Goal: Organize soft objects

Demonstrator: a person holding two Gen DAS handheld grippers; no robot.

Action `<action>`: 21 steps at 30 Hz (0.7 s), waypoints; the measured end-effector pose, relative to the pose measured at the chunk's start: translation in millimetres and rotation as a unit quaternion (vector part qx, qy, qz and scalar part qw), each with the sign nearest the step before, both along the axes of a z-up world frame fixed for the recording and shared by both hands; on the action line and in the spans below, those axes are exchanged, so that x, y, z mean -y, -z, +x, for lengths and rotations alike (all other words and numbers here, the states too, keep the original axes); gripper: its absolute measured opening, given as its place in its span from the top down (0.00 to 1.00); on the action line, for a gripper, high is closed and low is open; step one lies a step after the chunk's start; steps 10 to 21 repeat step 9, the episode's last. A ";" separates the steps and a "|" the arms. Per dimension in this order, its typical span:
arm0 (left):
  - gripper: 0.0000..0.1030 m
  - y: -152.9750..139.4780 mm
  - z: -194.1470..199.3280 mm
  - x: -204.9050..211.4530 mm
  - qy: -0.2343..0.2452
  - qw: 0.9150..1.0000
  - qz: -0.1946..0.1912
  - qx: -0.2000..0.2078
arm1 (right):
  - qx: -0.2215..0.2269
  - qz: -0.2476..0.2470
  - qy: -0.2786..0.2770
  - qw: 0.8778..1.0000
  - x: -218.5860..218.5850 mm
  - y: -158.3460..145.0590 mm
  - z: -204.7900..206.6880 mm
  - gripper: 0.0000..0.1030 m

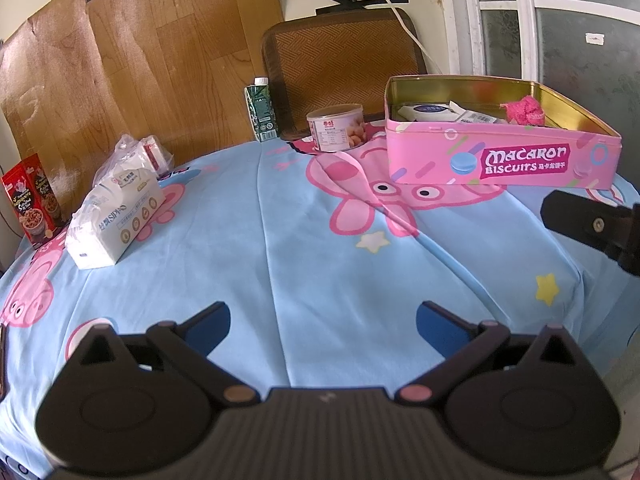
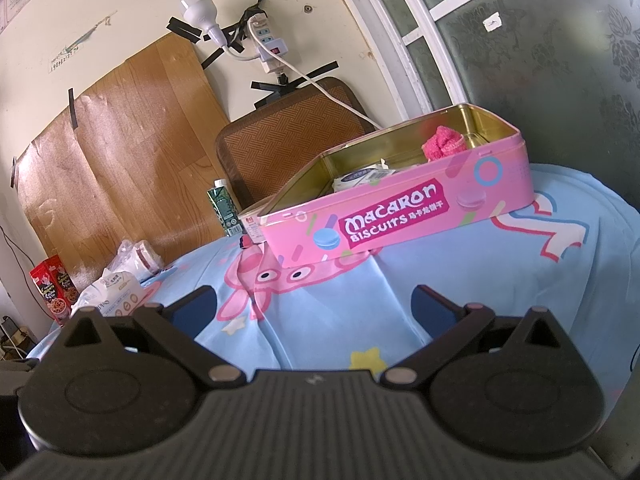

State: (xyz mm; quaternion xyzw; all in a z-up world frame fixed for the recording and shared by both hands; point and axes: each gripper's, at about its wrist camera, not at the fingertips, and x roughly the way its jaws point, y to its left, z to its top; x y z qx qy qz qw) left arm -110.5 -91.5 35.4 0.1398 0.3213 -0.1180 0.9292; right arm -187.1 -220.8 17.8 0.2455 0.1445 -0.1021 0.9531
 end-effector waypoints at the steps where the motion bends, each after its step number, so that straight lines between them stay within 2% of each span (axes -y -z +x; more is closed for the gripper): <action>1: 0.00 0.4 -0.9 0.8 0.000 1.000 0.000 0.002 | 0.000 0.000 0.000 1.000 -0.1 0.0 0.0 0.00; 6: 0.00 -0.7 -5.9 2.6 0.008 1.000 0.000 0.017 | 0.000 0.000 0.000 1.000 -0.2 -0.2 0.0 0.00; 21: 0.00 0.4 -5.3 4.6 0.012 1.000 0.003 0.013 | 0.000 -0.001 0.000 1.000 -0.4 -0.3 -0.1 0.00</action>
